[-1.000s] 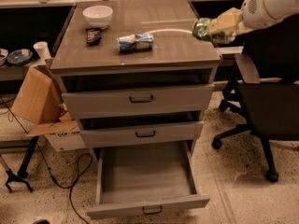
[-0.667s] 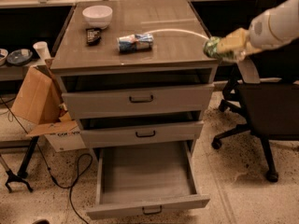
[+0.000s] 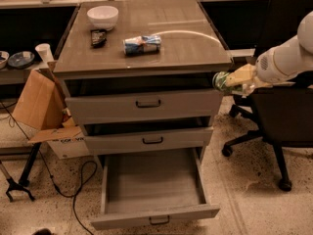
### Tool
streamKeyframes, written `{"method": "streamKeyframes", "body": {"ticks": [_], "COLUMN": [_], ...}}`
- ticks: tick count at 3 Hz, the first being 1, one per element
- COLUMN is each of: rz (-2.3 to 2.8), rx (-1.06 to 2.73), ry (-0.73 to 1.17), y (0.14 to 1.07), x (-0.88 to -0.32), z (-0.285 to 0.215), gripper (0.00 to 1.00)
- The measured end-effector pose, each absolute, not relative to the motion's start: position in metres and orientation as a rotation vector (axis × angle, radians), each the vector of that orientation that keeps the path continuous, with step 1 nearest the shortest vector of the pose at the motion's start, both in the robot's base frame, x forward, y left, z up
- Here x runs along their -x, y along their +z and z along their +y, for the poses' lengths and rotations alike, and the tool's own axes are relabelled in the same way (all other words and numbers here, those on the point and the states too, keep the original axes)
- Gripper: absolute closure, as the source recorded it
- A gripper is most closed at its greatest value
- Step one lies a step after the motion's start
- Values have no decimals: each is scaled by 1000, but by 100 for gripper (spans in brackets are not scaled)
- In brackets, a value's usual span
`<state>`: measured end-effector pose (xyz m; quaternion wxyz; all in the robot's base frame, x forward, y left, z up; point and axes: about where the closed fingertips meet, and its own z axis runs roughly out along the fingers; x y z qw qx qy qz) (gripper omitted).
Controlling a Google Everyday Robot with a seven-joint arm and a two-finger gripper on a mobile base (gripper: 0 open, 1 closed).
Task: Place green can into bottom drawer
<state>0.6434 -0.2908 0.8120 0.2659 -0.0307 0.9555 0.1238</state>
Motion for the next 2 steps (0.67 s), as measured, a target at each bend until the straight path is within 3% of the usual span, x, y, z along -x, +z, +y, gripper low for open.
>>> {"method": "streamKeyframes", "body": {"ticks": [2], "rz": [2625], "rx": [235], "ry": [562], "y": [751], "x": [-608], "z": [-230], "gripper": [100]}}
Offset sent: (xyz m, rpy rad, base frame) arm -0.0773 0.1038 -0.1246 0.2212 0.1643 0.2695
